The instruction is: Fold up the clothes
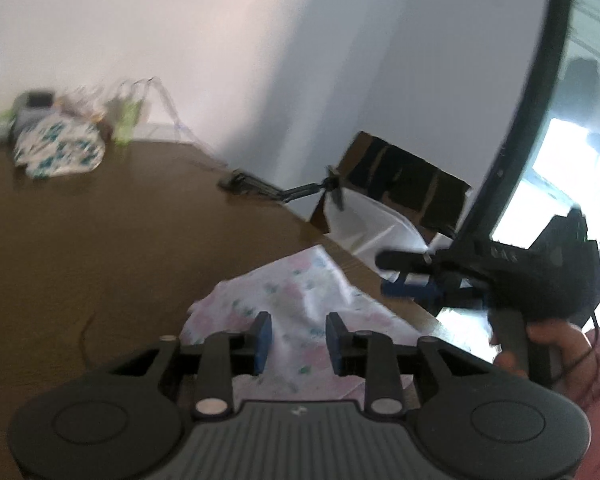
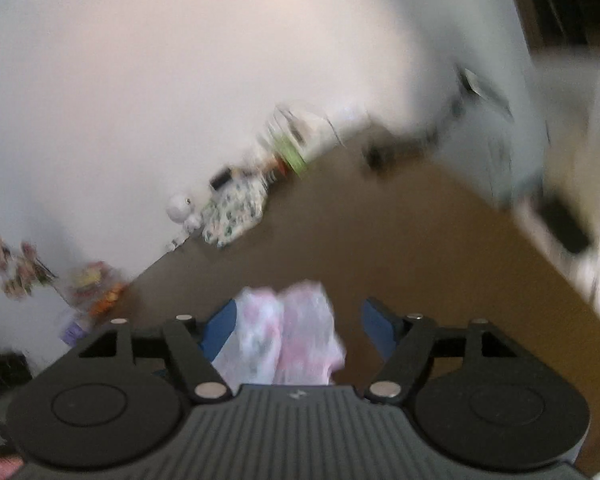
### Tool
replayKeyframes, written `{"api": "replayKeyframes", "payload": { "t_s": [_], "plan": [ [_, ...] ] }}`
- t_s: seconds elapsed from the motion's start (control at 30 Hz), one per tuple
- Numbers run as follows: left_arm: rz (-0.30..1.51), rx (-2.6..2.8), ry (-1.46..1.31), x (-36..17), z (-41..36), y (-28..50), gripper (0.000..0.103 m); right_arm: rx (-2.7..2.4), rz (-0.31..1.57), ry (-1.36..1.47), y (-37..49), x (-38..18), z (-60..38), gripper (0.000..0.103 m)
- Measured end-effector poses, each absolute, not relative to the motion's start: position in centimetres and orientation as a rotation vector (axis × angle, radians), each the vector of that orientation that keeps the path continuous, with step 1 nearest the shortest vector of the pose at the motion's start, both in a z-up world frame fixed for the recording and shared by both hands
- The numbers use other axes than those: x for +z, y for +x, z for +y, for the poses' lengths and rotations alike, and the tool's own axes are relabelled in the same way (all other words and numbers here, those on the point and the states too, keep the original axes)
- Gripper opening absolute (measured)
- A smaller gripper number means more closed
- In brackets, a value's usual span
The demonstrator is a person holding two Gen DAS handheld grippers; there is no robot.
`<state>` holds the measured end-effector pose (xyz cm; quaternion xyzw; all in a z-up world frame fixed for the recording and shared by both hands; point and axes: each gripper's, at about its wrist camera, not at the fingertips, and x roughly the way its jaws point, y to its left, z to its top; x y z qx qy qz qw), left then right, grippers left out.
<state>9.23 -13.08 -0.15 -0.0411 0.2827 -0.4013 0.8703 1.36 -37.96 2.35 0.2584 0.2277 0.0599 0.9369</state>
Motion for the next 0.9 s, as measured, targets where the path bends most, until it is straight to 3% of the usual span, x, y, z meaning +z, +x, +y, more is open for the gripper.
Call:
{"api": "replayKeyframes", "payload": {
  "t_s": [0.03, 0.1, 0.2, 0.4, 0.53, 0.63, 0.7, 0.77, 0.83, 0.9],
  "plan": [
    [0.591, -0.838, -0.051, -0.2, -13.8, 9.2, 0.026, 0.146, 0.438, 0.439, 1.5, 2.9, -37.0, 0.063],
    [0.593, -0.834, 0.019, -0.3, -15.3, 9.2, 0.026, 0.202, 0.401, 0.267, 2.1, 3.7, -34.6, 0.037],
    [0.633, -0.824, 0.064, -1.0, -16.9, 9.9, 0.024, 0.275, 0.437, 0.078, 4.1, 3.2, -31.2, 0.022],
    [0.68, -0.79, 0.097, -2.6, -18.6, 11.2, 0.023, 0.192, 0.585, 0.055, 7.7, -0.1, -31.2, 0.01],
    [0.673, -0.802, 0.074, -2.4, -18.3, 11.4, 0.023, 0.215, 0.577, 0.188, 7.7, -1.0, -33.0, 0.011],
    [0.641, -0.836, 0.002, -0.8, -16.5, 11.5, 0.03, 0.25, 0.51, 0.294, 6.2, 0.1, -34.7, 0.027],
    [0.6, -0.833, -0.04, 0.7, -15.0, 11.6, 0.051, 0.231, 0.434, 0.301, 4.3, 2.0, -35.5, 0.07],
    [0.566, -0.821, -0.059, 2.1, -13.8, 12.0, 0.057, 0.211, 0.382, 0.273, 2.4, 3.5, -35.7, 0.089],
    [0.542, -0.82, -0.057, 3.1, -13.3, 12.4, 0.067, 0.199, 0.38, 0.252, 1.0, 4.2, -35.4, 0.103],
    [0.529, -0.832, -0.031, 3.7, -13.6, 12.9, 0.075, 0.183, 0.378, 0.223, -0.4, 4.8, -35.0, 0.103]
  ]
}}
